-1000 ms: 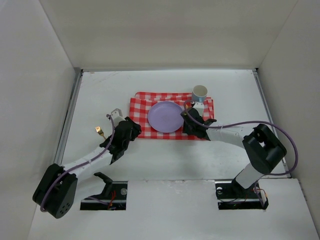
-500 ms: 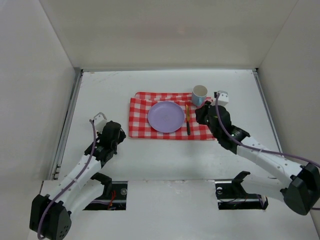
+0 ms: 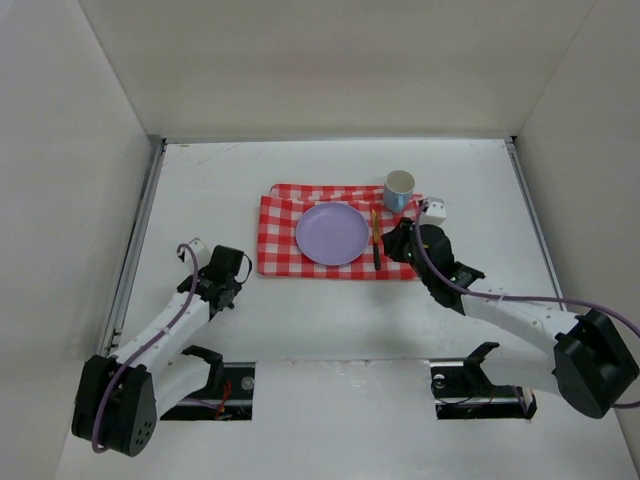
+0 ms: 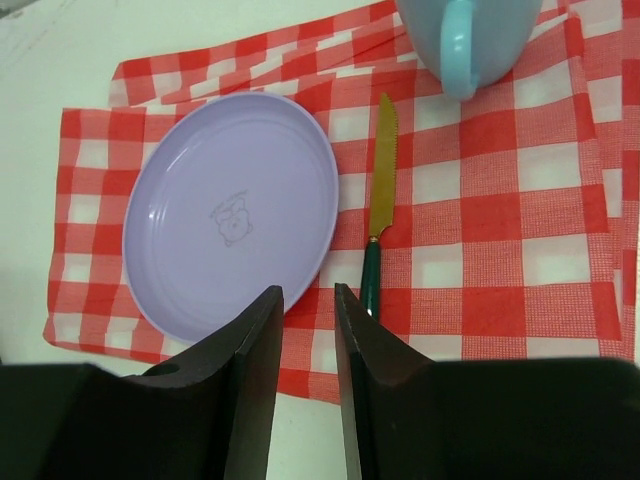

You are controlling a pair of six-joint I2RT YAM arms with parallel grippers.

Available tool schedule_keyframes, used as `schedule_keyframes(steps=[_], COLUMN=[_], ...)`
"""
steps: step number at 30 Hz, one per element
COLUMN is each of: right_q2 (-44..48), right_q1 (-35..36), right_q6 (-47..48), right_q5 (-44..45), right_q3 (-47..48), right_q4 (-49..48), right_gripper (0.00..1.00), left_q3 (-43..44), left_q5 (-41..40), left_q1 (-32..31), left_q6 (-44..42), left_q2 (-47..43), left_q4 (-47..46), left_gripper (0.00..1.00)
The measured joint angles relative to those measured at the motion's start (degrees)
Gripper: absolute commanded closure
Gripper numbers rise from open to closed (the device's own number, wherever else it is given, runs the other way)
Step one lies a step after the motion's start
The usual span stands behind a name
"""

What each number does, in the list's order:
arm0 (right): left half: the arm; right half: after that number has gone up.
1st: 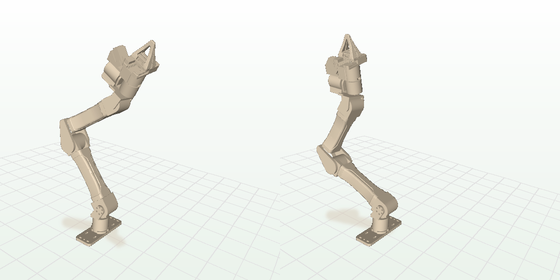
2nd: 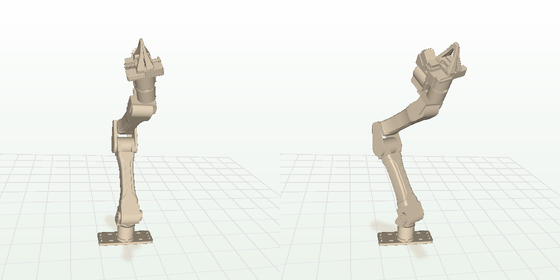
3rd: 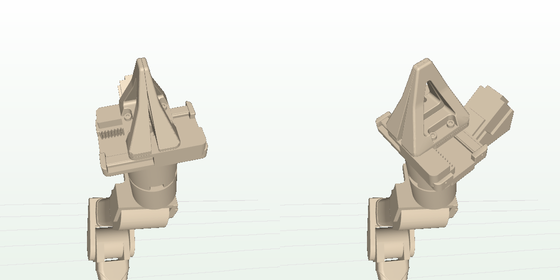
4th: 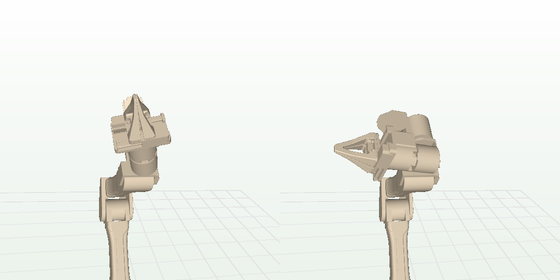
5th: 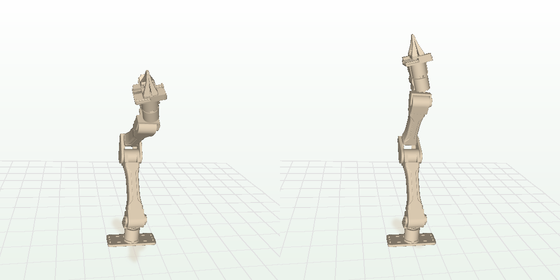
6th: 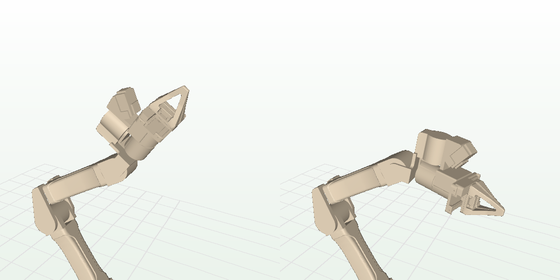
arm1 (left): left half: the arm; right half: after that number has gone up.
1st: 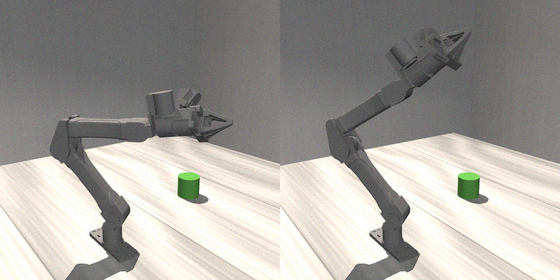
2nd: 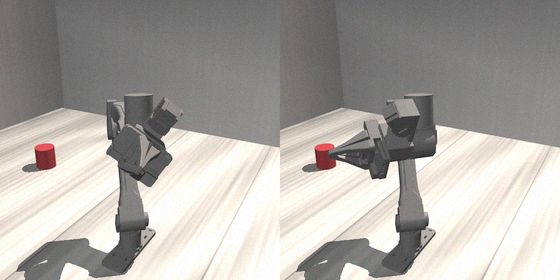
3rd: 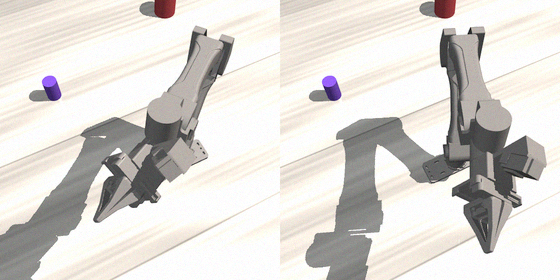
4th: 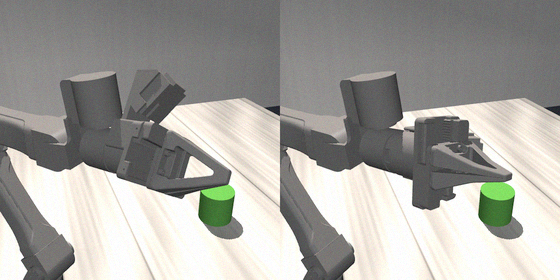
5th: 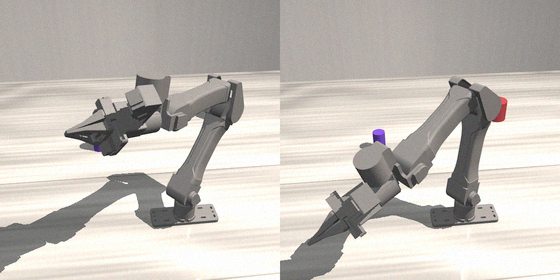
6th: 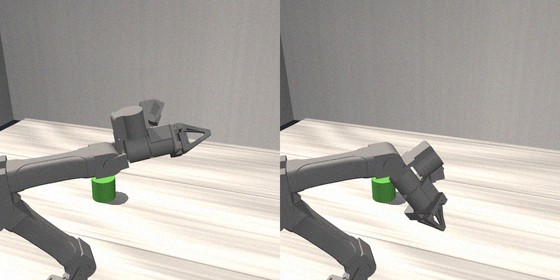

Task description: Set the dinner table for one person

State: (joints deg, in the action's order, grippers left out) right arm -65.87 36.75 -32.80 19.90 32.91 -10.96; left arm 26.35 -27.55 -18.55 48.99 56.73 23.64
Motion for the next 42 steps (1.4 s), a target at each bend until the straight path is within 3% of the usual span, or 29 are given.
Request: schedule_keyframes(steps=[13, 16, 17, 20, 27, 34, 42], right_q2=[-1.4, -0.9, -0.8, -0.8, -0.8, -0.8, -1.0], right_q1=[0.0, -0.5, -0.9, -1.6, -3.1, -4.1, -4.2], right_q6=[-0.2, -0.3, -0.3, -0.5, -1.2, -1.7, -1.8], right_q5=[-0.9, -1.0, -1.0, -0.9, -0.9, -0.9, -0.9], right_q3=[0.0, 0.0, 0.0, 0.0, -0.1, -0.5, -1.0], right_q4=[-1.1, -1.5, -1.7, -1.8, -2.2, -2.8, -2.9], right_gripper=[0.63, 0.63, 0.63, 0.62, 0.59, 0.59, 0.58], left_q3=[-1.8, -2.5, -2.7, -3.1, -3.1, 4.1, 20.0], left_q5=[1.4, 1.6, 1.8, 2.7, 4.3, 1.5, -0.8], left_q1=[2.8, 3.9, 4.4, 5.3, 5.6, -2.7, -16.7], left_q6=[0.2, -0.2, -0.3, -0.7, -2.2, -5.9, -13.3], left_q2=[4.7, 4.4, 4.3, 4.4, 0.2, -1.7, 17.0], left_q4=[-4.9, -6.7, -7.8, -9.7, -9.9, -9.5, -11.8], left_gripper=[0.77, 0.82, 0.9, 0.97, 1.0, 1.0, 0.99])
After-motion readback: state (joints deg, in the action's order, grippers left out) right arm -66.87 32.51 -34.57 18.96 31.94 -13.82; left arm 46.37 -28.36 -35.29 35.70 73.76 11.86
